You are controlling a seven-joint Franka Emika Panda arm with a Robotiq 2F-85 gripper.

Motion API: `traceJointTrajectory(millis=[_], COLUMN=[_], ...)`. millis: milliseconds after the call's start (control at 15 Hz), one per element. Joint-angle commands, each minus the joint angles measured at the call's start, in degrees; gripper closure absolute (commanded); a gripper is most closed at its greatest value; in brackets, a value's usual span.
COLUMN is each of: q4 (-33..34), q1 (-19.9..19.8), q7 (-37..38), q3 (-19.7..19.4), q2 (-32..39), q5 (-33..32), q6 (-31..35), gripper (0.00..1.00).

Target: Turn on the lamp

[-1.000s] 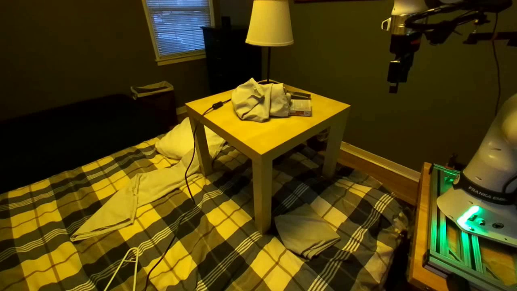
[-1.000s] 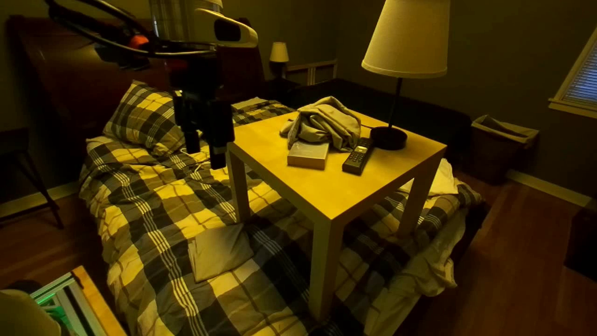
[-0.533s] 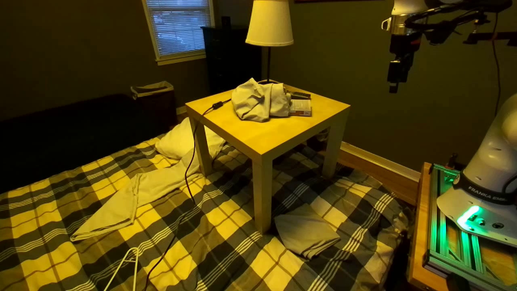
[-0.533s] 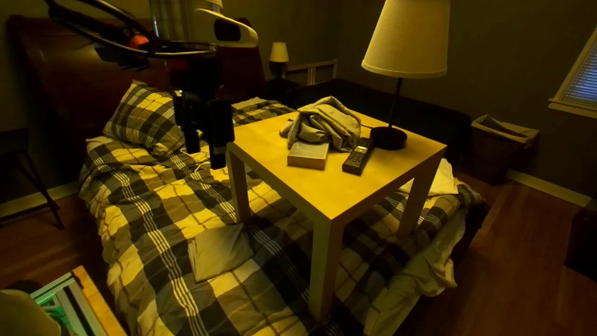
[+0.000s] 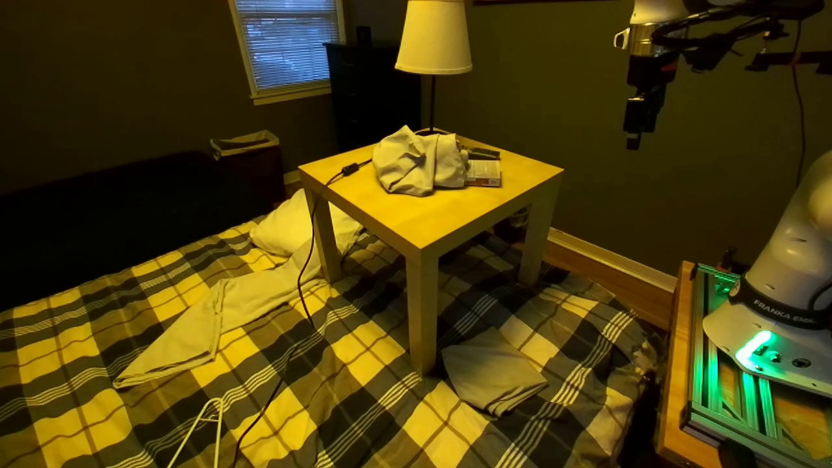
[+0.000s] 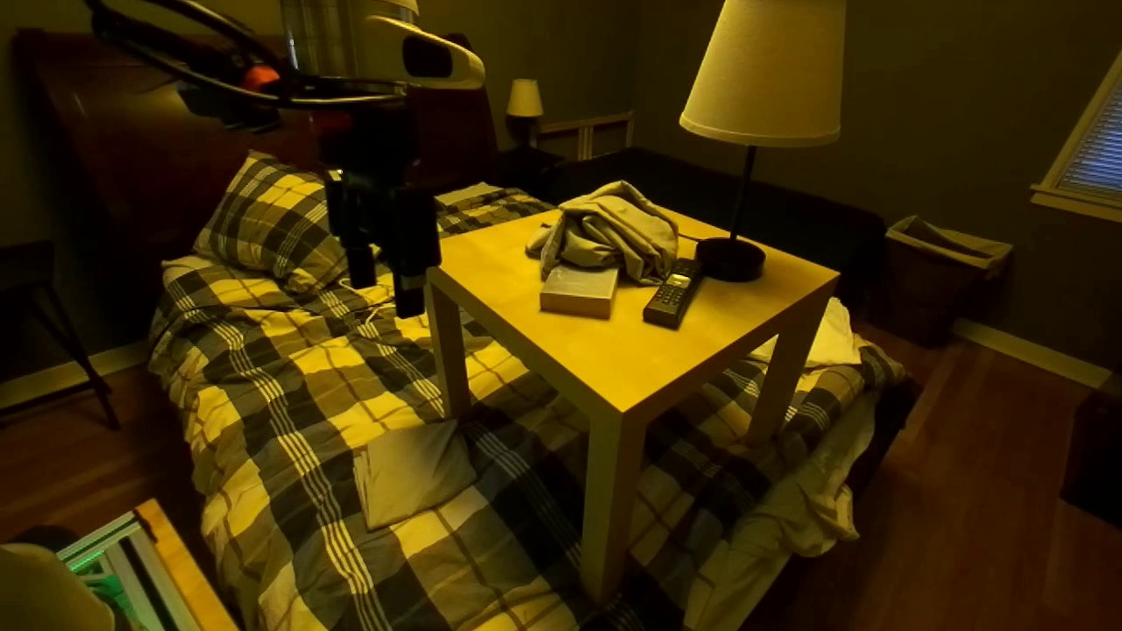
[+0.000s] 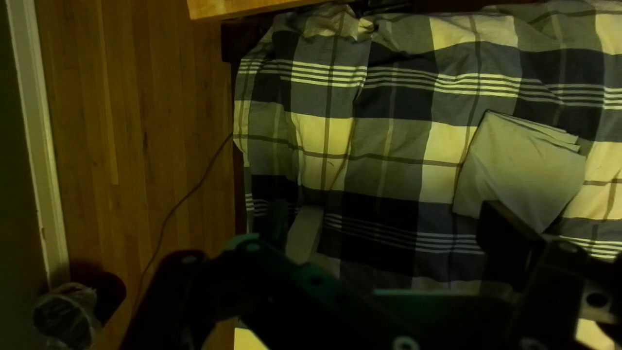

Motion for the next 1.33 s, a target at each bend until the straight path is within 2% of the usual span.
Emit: traceJointTrajectory(millis=[0,133,467,867,1000,1267], q4=[2.01,4.51,10.63,16.94,19.39,25.02], q1=[1.19,1.71,1.55,1.76,1.35,0.79], q7=[0.72,0.51,-0.49,-6.75,-8.63,-11.99], q3=[-0.92,-1.51,-3.15,-6.48,-6.88,-7.12], q2=[3.16,6.87,17.88,31.91,36.57,44.59], q5=[0.66,2.19,4.91,10.40,10.74,14.28], q6=[2.42,6.72,23.22,44.49,50.05,56.60], gripper=[0.00,0.00,0.00,0.00,0.00,0.00])
